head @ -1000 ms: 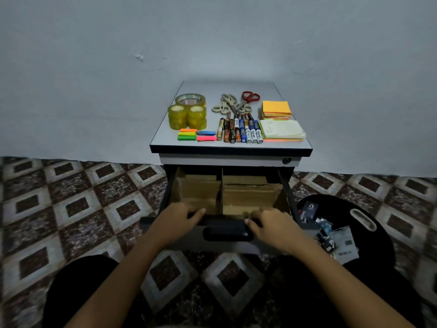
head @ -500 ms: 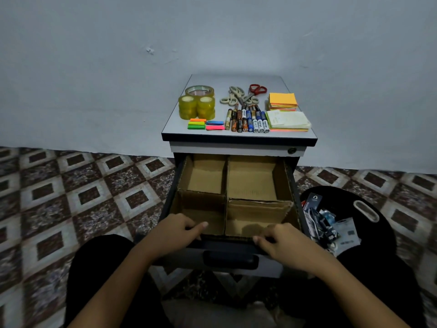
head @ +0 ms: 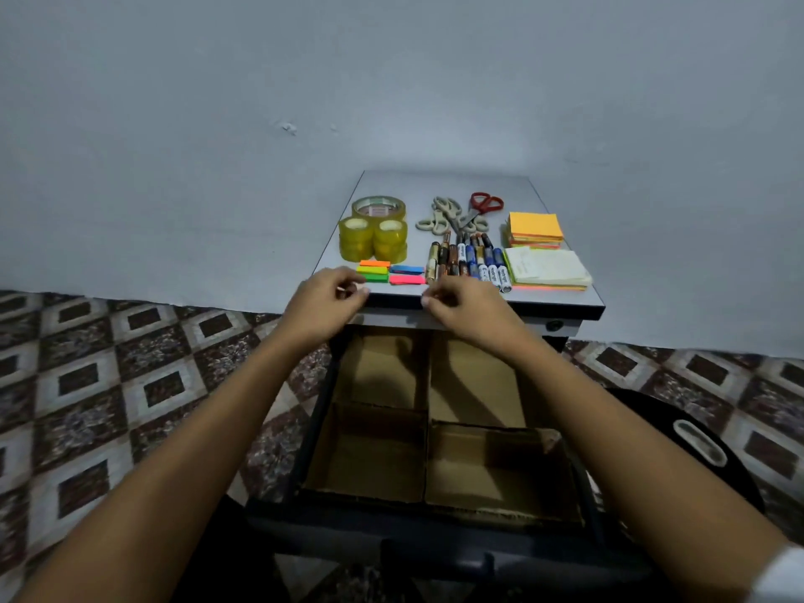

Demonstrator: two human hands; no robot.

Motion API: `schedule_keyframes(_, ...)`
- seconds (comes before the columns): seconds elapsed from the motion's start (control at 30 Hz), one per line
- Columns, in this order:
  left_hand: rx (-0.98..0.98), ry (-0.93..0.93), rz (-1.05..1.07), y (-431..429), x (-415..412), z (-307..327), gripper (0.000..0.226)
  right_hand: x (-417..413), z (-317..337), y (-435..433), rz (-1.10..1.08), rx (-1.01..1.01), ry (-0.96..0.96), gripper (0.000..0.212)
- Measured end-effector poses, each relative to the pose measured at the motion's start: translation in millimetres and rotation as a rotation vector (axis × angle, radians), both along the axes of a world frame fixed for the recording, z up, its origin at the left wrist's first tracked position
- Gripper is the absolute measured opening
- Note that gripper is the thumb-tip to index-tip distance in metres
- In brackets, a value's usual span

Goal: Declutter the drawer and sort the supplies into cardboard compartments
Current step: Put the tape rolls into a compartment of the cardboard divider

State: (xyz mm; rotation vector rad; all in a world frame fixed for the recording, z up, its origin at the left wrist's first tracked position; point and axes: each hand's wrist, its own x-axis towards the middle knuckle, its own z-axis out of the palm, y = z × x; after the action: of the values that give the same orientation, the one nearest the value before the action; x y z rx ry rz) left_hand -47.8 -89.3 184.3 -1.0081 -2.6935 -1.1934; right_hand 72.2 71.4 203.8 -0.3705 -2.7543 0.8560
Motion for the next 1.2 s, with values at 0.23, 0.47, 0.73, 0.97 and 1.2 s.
schedule_keyframes(0.23, -0.027, 0.016, 0.136, 41, -69, 29, 0.057, -103, 21, 25, -0.073, 0.105, 0.088, 0.046)
schedule_keyframes(0.47, -0.141, -0.054, 0.082, 62, -101, 27, 0.049, -158, 4, 40, -0.017, 0.103, -0.030, 0.078)
schedule_keyframes(0.73, -0.035, -0.019, 0.122, 61, -100, 25, 0.052, -152, 0, 40, -0.066, 0.062, 0.088, 0.068)
schedule_keyframes(0.97, 0.085, -0.025, 0.103, 28, -51, 30, 0.062, -71, 18, 24, -0.056, -0.060, 0.233, 0.065)
schedule_keyframes(1.2, -0.077, -0.170, -0.088, -3, 21, -20, 0.060, 8, -26, 13, -0.078, -0.115, 0.139, 0.067)
